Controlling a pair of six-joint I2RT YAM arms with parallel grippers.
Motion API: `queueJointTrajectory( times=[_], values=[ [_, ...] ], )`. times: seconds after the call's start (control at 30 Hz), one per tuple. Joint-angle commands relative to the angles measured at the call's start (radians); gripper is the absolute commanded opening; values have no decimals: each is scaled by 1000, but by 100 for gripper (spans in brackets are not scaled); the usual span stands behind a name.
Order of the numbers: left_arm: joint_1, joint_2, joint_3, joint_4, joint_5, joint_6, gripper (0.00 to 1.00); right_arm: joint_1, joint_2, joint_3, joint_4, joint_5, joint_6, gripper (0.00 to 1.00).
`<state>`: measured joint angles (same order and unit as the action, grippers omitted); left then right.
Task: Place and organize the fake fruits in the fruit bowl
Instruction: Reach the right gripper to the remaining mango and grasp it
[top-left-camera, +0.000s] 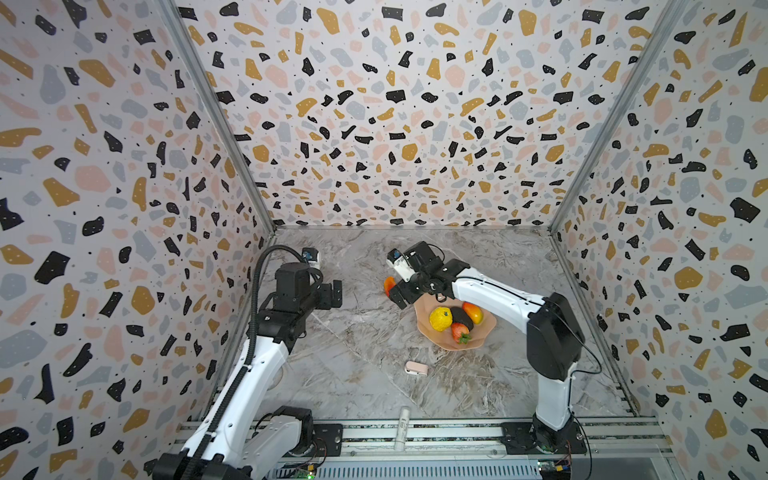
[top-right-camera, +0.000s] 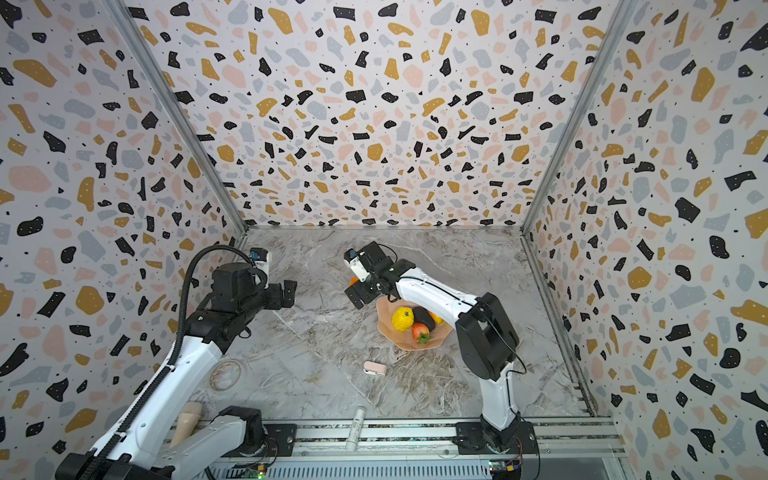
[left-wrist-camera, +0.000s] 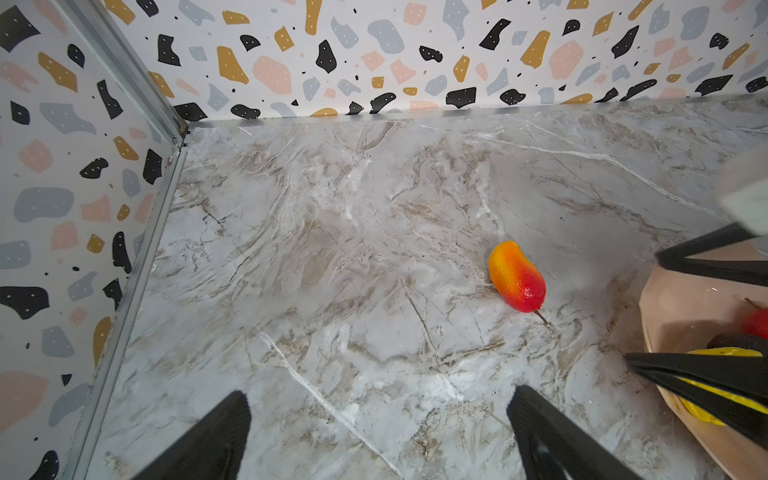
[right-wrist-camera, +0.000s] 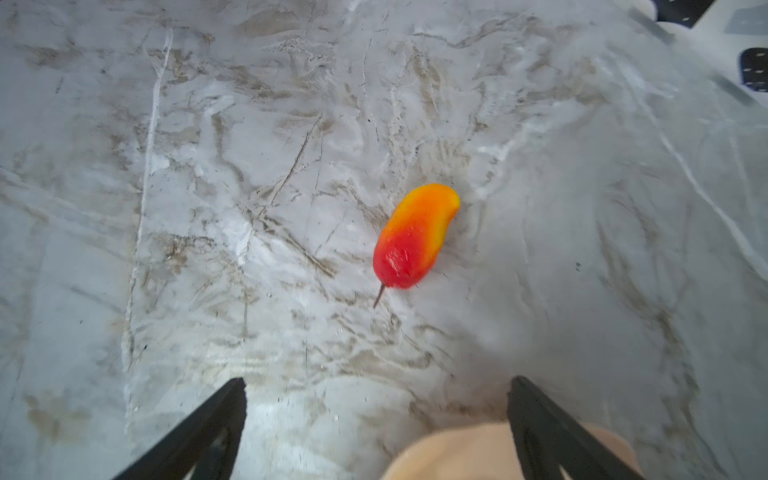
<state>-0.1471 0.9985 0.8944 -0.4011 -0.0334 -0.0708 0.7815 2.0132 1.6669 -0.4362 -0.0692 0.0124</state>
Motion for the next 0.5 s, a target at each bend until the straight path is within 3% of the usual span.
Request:
queueJointTrajectory(
  times=[0.0,0.13,0.3,0.37,0.47],
  values=[
    [-5,-9,-6,34,-6,2,99,-4,99,119,16,73,44,99],
    [-5,-6,-8,35,-4,6,100,-7,227,222,46,105,87,100],
    [-5,-8,-13,39,-8,9,100,-7,326,307,65,112,121,90],
    [-5,-8,-12,39,-12,9,100,-7,351,329,62,121,129,84],
    [-5,-9,-9,39,-17,10,100,-5,360,327,69,124,133,65]
  ],
)
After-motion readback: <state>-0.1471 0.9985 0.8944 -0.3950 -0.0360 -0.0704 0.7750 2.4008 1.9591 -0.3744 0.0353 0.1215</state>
